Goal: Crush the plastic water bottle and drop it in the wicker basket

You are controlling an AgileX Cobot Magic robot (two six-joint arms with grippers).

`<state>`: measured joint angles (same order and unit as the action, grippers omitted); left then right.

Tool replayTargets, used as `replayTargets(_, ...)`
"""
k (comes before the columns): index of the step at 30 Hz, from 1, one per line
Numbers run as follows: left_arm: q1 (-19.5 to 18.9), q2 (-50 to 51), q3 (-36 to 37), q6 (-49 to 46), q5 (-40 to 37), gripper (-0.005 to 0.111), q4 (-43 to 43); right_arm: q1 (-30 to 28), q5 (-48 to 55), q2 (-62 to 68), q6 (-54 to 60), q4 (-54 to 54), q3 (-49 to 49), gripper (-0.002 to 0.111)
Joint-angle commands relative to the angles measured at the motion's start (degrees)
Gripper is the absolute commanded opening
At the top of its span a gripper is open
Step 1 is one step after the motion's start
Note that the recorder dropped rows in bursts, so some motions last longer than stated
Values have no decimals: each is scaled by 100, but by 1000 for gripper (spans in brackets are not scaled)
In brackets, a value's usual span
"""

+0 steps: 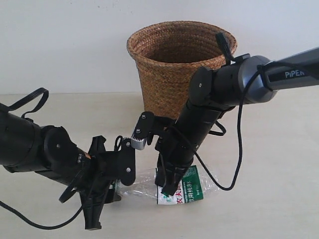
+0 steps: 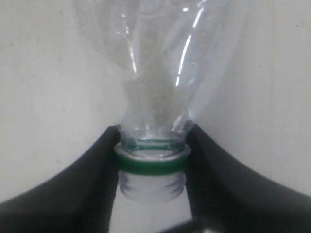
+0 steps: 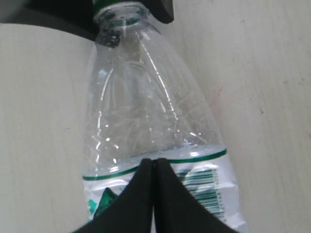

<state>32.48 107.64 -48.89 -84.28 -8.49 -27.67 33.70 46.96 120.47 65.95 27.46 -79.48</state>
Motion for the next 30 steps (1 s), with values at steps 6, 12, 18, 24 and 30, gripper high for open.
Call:
replayTargets(6, 72, -96, -21, 1, -71, 4, -41, 58, 447, 844, -315, -223, -59, 0)
replayTargets(12, 72, -96, -21, 2, -122, 4, -41, 58, 908, 1282, -930, -257, -611, 0)
replayTargets(18, 72, -96, -21, 2, -122, 4, -41, 58, 1044, 1410, -1337, -285, -718, 0)
replayTargets(24, 72, -96, -21, 2, -134, 4, -41, 58, 1018, 1271, -1421, -270, -728, 0)
replayTargets(30, 72, -96, -21, 2, -134, 4, -41, 58, 1028, 1278, -2037, -537, -745, 0)
